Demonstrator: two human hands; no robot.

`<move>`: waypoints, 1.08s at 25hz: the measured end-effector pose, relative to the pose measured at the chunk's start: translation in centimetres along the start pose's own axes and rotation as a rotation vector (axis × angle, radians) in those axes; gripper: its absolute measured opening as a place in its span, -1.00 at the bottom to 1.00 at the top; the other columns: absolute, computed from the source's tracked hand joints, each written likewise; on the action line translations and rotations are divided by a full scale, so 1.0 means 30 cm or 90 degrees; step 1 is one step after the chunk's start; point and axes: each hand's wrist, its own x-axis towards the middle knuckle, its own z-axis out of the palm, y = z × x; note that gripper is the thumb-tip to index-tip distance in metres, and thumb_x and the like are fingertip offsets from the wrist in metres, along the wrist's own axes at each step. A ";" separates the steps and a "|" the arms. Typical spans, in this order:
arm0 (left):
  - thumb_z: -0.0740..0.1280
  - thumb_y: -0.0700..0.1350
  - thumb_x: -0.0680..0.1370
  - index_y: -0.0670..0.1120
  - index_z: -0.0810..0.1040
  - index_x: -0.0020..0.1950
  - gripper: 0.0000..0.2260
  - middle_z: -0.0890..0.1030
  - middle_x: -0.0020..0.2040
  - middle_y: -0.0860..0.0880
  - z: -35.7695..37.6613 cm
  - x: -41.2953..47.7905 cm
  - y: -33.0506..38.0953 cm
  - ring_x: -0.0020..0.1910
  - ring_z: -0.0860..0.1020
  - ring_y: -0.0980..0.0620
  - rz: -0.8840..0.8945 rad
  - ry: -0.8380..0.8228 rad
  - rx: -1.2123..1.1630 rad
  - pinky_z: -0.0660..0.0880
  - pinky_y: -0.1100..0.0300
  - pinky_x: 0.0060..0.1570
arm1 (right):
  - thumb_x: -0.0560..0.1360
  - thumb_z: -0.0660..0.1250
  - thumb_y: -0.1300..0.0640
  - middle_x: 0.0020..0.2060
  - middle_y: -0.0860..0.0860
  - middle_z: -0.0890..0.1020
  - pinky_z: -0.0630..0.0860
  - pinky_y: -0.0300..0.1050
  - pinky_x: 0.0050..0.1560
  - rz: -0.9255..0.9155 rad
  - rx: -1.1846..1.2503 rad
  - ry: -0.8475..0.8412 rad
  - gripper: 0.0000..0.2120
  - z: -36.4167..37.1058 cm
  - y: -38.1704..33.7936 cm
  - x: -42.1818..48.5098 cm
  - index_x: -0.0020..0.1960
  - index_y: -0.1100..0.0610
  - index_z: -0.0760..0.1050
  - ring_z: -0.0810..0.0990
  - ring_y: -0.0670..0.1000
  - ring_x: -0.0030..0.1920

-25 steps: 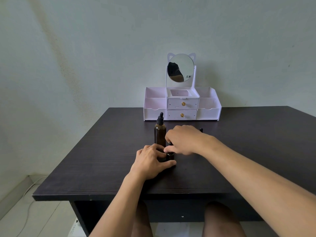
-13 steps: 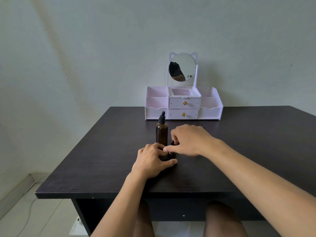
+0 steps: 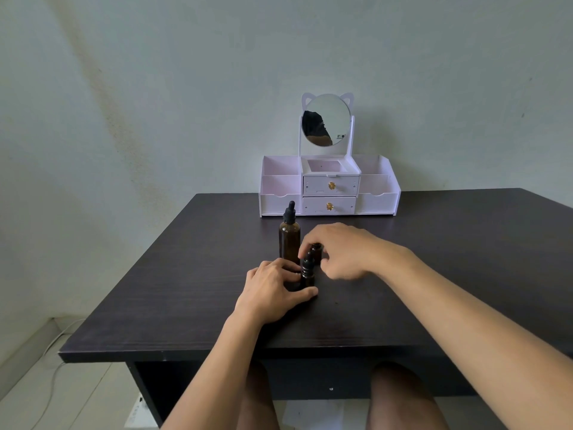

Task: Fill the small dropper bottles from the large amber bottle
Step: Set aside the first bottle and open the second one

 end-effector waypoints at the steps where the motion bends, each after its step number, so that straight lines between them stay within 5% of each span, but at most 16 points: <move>1: 0.29 0.42 0.44 0.17 0.68 -0.01 -0.61 0.48 0.28 0.26 0.001 0.001 -0.002 0.30 0.36 0.11 -0.001 -0.001 0.000 0.25 0.07 0.29 | 0.44 0.33 0.20 -0.01 -0.19 0.49 0.52 -0.02 0.02 -0.010 0.047 -0.017 -0.60 -0.008 0.009 -0.007 0.19 -0.16 0.52 0.51 -0.10 -0.03; 3: 0.29 0.42 0.44 0.17 0.68 0.01 -0.60 0.47 0.29 0.25 0.002 0.001 -0.003 0.31 0.36 0.11 -0.002 -0.003 0.002 0.25 0.07 0.29 | 0.42 0.31 0.19 0.02 -0.21 0.50 0.46 -0.08 -0.01 -0.008 0.100 -0.003 -0.52 -0.010 0.019 -0.014 0.28 -0.18 0.46 0.48 -0.15 -0.05; 8: 0.28 0.39 0.47 0.20 0.67 0.09 -0.62 0.46 0.32 0.23 -0.003 -0.001 0.005 0.32 0.35 0.09 -0.003 -0.015 0.012 0.22 0.08 0.28 | 0.44 0.38 -0.24 -0.02 -0.20 0.62 0.51 -0.01 0.01 -0.005 0.090 0.047 -0.69 0.063 0.028 0.014 0.12 -0.15 0.51 0.52 -0.09 0.05; 11: 0.27 0.40 0.47 0.22 0.66 0.13 -0.60 0.45 0.32 0.23 -0.003 0.001 0.006 0.33 0.34 0.09 -0.003 -0.019 0.017 0.21 0.08 0.29 | 0.43 0.46 -0.17 -0.08 -0.16 0.65 0.57 0.01 0.02 -0.025 0.149 0.081 -0.78 0.086 0.043 0.030 0.02 -0.12 0.61 0.56 -0.11 -0.04; 13: 0.27 0.41 0.46 0.19 0.66 0.14 -0.57 0.45 0.31 0.24 -0.002 0.001 0.006 0.33 0.34 0.11 -0.007 -0.013 0.015 0.21 0.08 0.31 | 0.46 0.49 -0.06 -0.15 -0.21 0.66 0.53 -0.16 0.00 -0.049 0.251 0.105 -0.85 0.076 0.059 0.034 0.03 -0.11 0.66 0.57 -0.22 -0.12; 18: 0.21 0.51 0.40 0.15 0.65 0.19 -0.41 0.46 0.33 0.24 -0.004 0.002 0.007 0.35 0.34 0.10 -0.014 -0.023 0.022 0.22 0.05 0.35 | 0.51 0.48 0.00 -0.09 -0.07 0.70 0.46 -0.23 0.01 0.013 0.460 0.199 -0.68 -0.019 0.114 0.019 0.23 -0.02 0.55 0.63 -0.17 -0.10; 24: 0.14 0.58 0.32 0.17 0.62 0.25 -0.28 0.44 0.34 0.24 -0.008 -0.001 0.013 0.36 0.33 0.10 -0.016 -0.038 0.032 0.23 0.02 0.37 | 0.50 0.46 -0.06 -0.04 -0.06 0.71 0.46 -0.23 -0.13 0.074 0.236 0.034 -0.70 0.032 0.179 0.017 0.21 -0.04 0.59 0.65 -0.08 -0.03; 27: 0.17 0.57 0.32 0.17 0.61 0.27 -0.29 0.45 0.34 0.24 -0.014 -0.003 0.020 0.36 0.34 0.09 -0.023 -0.037 0.027 0.23 0.01 0.38 | 0.49 0.47 -0.07 -0.05 -0.06 0.70 0.52 -0.17 -0.02 0.078 0.233 -0.012 -0.67 0.084 0.181 0.015 0.23 -0.05 0.59 0.64 -0.08 -0.05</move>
